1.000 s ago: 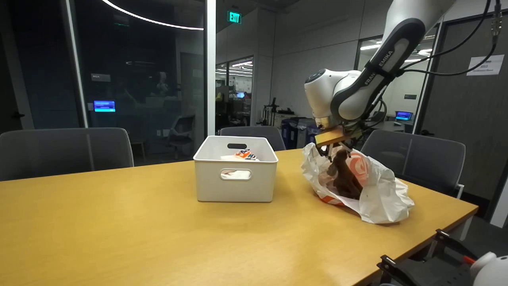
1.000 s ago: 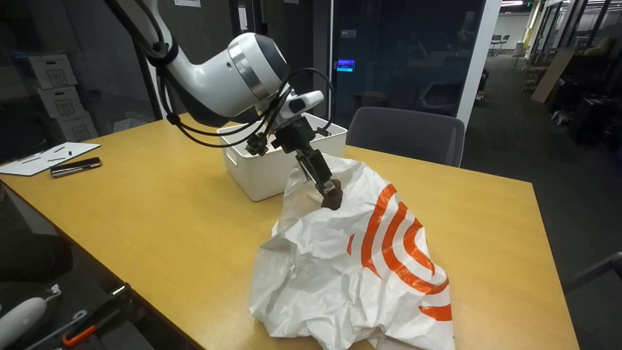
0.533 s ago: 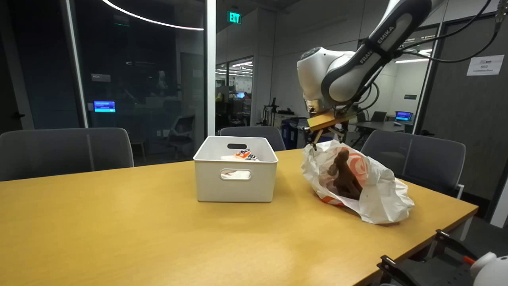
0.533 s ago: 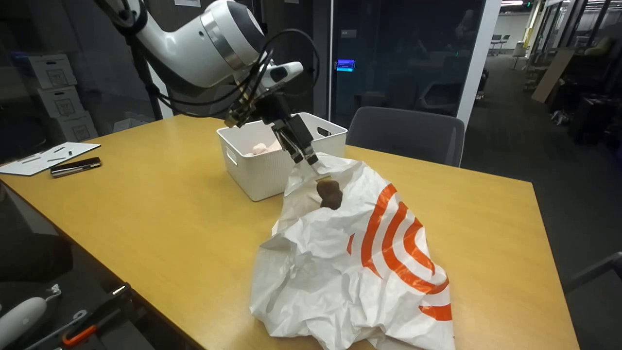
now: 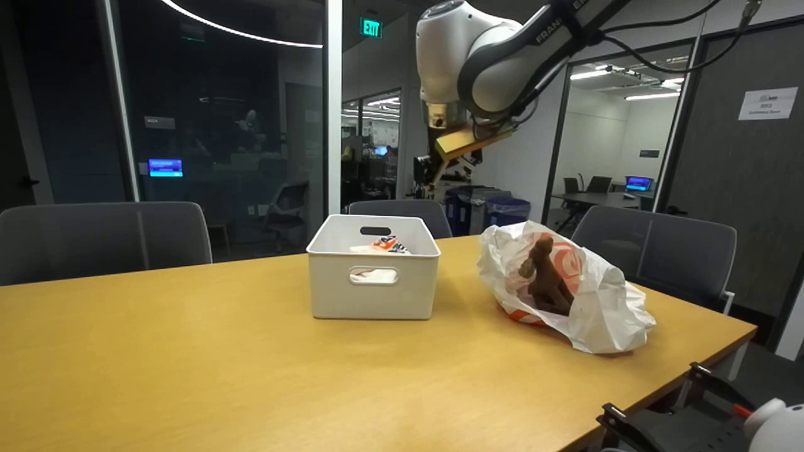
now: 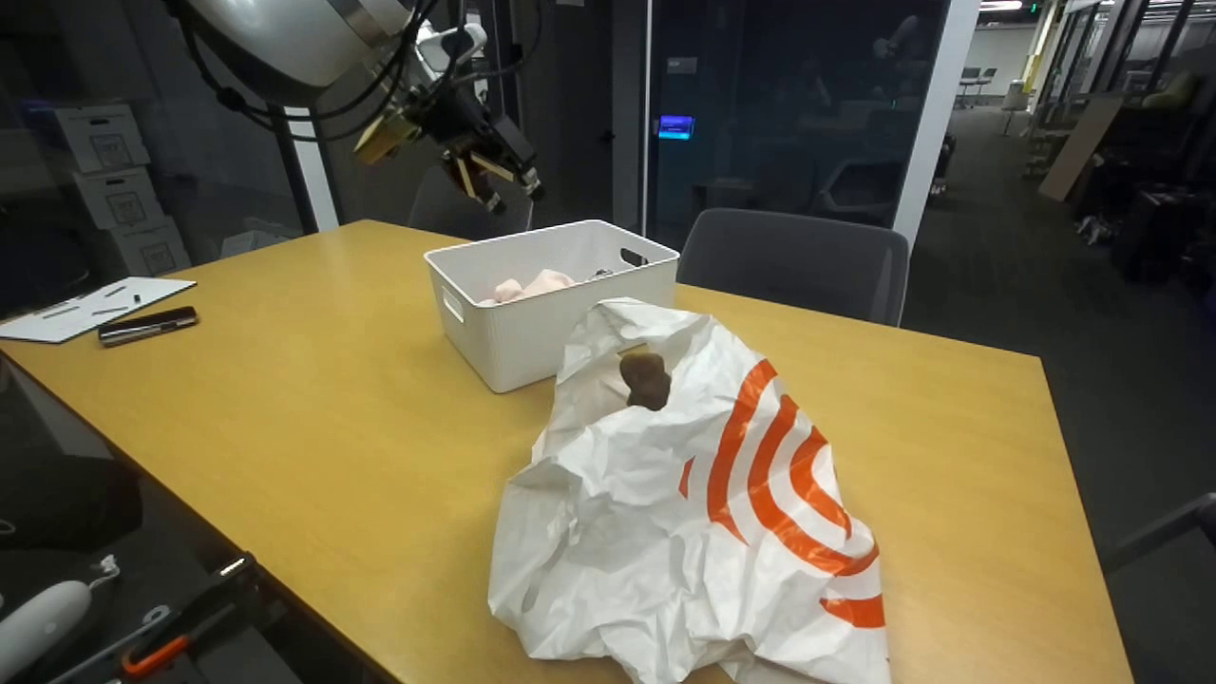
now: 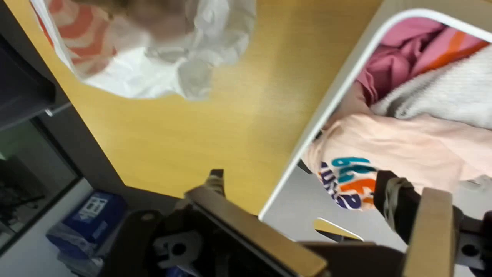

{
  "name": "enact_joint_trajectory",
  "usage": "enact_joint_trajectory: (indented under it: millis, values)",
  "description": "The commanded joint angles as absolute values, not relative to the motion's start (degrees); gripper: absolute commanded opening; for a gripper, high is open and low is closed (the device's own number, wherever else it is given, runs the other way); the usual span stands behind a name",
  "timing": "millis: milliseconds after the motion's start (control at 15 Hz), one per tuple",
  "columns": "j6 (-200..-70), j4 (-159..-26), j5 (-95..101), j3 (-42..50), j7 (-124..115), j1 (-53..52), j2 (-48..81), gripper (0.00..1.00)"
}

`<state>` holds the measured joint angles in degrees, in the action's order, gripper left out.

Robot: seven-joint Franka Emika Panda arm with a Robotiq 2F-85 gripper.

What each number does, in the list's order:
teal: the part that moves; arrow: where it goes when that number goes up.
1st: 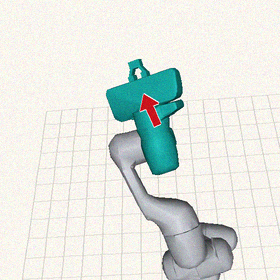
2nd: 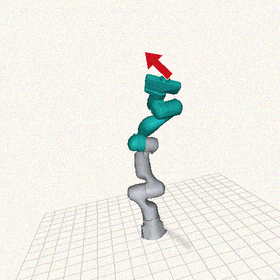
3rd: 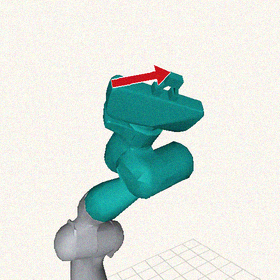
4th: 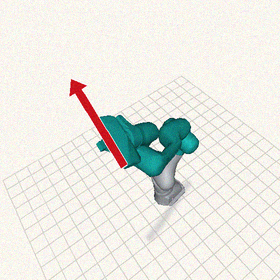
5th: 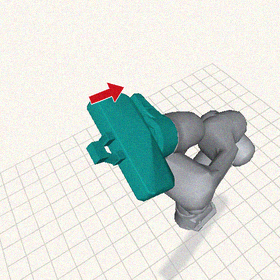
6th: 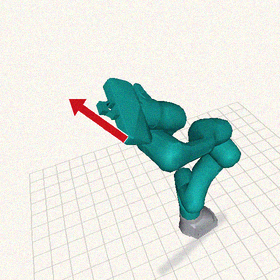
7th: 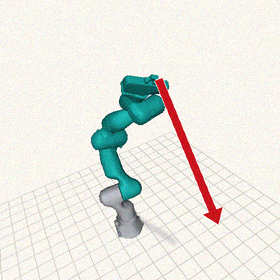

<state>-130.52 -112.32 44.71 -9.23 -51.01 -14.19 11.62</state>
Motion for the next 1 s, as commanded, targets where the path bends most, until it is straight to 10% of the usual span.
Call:
enact_joint_trajectory:
  millis: [0,933]
  values:
    - [-131.65,-100.79,43.63,-9.89,-42.81,-15.73,18.0,1.0]
    - [-133.33,-90.66,40.72,-6.56,-35.0,-14.99,26.75,1.0]
